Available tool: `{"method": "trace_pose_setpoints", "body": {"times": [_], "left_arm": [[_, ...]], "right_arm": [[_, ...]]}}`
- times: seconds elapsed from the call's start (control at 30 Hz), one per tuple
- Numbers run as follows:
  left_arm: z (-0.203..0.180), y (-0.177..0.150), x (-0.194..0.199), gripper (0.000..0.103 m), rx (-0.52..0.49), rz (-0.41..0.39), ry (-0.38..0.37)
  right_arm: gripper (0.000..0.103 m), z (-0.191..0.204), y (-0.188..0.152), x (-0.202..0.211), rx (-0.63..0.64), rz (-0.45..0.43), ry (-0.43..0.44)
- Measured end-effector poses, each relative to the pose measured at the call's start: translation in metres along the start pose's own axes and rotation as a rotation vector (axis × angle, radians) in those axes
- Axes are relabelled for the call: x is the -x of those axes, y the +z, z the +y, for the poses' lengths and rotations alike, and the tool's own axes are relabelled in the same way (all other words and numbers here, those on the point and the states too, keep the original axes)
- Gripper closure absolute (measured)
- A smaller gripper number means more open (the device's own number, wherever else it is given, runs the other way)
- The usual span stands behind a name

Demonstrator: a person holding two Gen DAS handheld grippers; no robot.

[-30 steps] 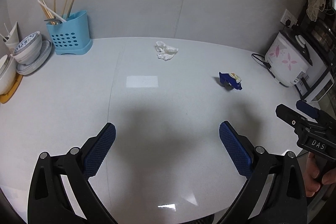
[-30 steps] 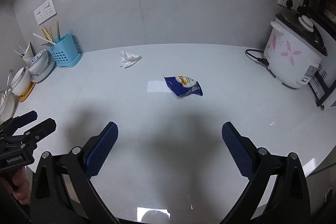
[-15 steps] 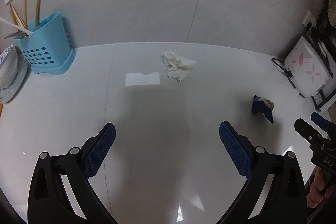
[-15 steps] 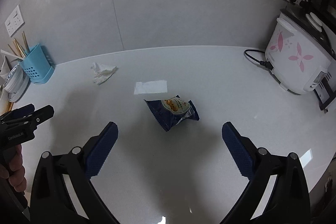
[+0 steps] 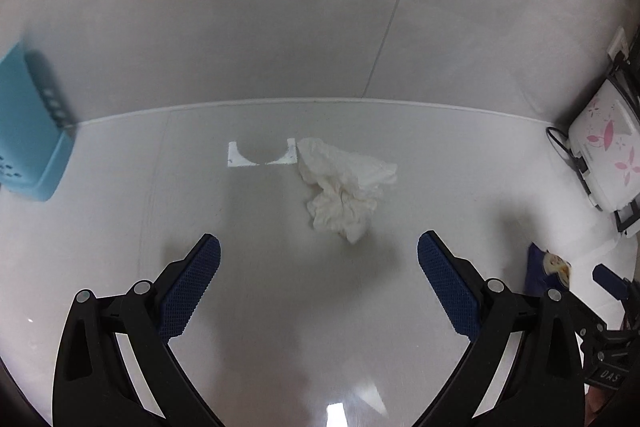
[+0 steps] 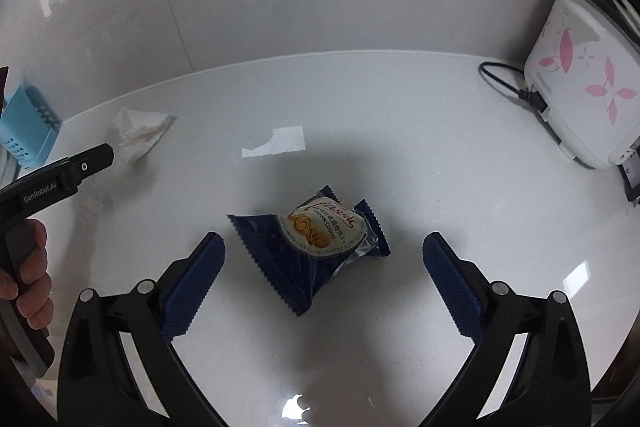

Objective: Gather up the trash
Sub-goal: 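Grasp the blue snack packet with the right gripper while the left gripper grasps the tissue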

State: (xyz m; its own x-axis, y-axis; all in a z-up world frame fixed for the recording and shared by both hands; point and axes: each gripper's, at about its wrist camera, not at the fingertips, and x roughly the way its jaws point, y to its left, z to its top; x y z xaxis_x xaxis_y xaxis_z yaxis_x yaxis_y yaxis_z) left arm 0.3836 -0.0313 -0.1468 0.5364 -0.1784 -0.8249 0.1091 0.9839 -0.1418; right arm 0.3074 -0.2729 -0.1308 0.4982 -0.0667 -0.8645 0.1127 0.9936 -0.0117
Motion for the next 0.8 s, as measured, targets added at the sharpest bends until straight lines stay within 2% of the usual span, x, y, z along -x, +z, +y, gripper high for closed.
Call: {"method": "trace_pose_setpoints", "body": {"times": [0.43, 0.57, 0.67, 0.77, 0.8], "left_arm": [[-0.003, 0.025, -0.052, 0.006, -0.018, 0.015, 0.019], [-0.006, 0.031, -0.057, 0.011, -0.038, 0.002, 0.045], [-0.009, 0.034, -0.060, 0.019, -0.037, -0.002, 0.048], [-0.014, 0.037, -0.064, 0.036, -0.070, -0.012, 0.061], [-0.017, 0.039, -0.065, 0.045, -0.082, -0.011, 0.064]], "right_arm": [[0.008, -0.005, 0.010, -0.032, -0.044, 0.064, 0.039], [0.008, -0.003, 0.011, -0.037, -0.063, 0.058, 0.060], [0.008, -0.002, 0.014, -0.039, -0.066, 0.054, 0.078], [0.014, 0.001, 0.015, -0.044, -0.086, 0.059, 0.095], [0.017, 0.000, 0.016, -0.044, -0.094, 0.057, 0.104]]}}
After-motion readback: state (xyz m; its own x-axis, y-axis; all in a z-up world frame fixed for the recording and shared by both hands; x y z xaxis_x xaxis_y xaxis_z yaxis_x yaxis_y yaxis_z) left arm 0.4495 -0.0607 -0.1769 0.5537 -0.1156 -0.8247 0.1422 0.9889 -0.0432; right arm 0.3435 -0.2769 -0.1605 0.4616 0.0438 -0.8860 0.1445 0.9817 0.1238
